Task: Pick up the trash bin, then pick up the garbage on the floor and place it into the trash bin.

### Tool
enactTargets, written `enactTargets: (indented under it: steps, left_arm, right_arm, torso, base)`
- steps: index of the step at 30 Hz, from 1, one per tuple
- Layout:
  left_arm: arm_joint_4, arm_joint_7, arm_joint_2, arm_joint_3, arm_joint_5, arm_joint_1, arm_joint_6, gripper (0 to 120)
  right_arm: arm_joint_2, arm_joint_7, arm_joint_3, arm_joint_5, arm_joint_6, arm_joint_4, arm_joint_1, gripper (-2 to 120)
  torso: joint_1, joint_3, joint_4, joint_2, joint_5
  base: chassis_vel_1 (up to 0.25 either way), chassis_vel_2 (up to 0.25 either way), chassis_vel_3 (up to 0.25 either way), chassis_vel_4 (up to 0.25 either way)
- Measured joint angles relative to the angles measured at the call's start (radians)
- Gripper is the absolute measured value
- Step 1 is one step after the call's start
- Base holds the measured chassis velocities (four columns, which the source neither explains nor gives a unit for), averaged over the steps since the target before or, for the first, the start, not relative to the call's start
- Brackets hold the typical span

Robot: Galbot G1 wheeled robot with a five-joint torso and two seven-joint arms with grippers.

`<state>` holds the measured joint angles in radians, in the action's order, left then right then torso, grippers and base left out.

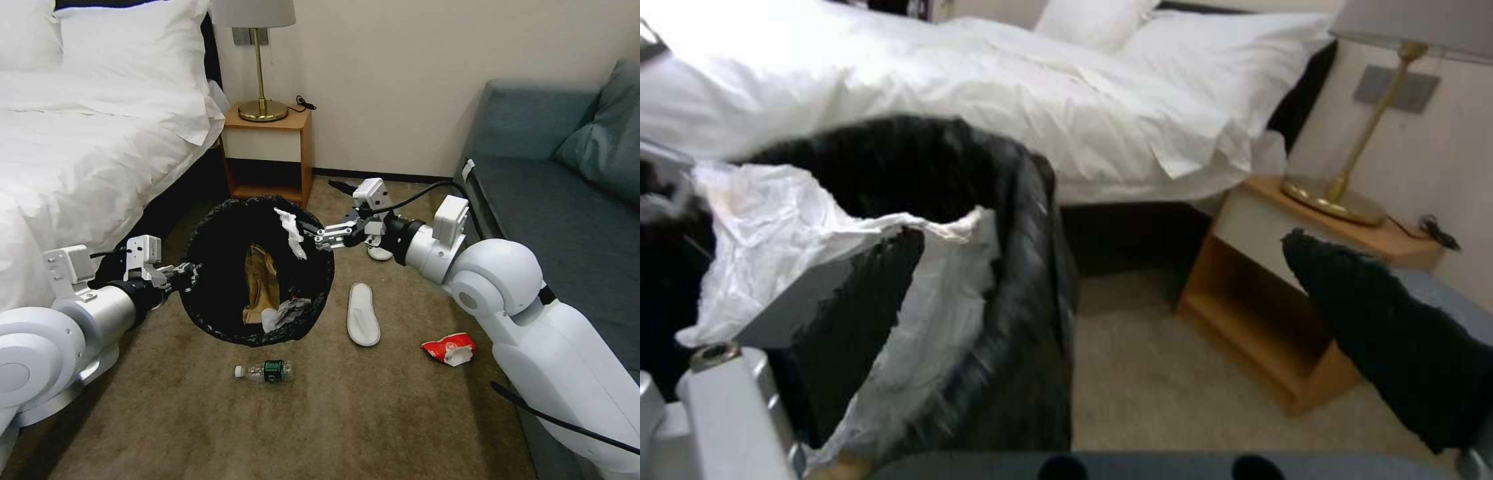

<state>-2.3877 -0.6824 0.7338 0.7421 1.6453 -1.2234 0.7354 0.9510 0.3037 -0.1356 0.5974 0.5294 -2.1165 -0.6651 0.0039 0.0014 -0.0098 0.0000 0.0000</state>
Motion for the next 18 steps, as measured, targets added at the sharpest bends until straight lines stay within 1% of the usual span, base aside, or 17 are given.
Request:
enactTargets:
  steps: [5, 7, 18]
  left_arm:
    - [0.006, 0.003, 0.0, -0.001, -0.001, 0.006, 0.0, 3]
    - [0.01, 0.007, -0.001, -0.001, -0.002, 0.01, 0.0, 3]
    - [0.015, 0.014, -0.005, 0.001, -0.002, 0.011, 0.0, 3]
  right_arm:
    - [-0.004, 0.001, -0.012, -0.019, -0.003, 0.002, -0.019, 100]
    - [-0.011, 0.013, -0.022, -0.041, -0.01, 0.002, -0.03, 100]
    - [-0.043, 0.064, -0.052, -0.071, -0.015, -0.006, -0.052, 100]
  torso:
    - [0.0, 0.0, 0.0, 0.0, 0.0]
    - [0.0, 0.0, 0.0, 0.0, 0.0]
    - [0.0, 0.0, 0.0, 0.0, 0.0]
  base:
    - [0.0, 0.0, 0.0, 0.0]
    - [0.0, 0.0, 0.0, 0.0]
    - [0.0, 0.0, 0.0, 0.0]
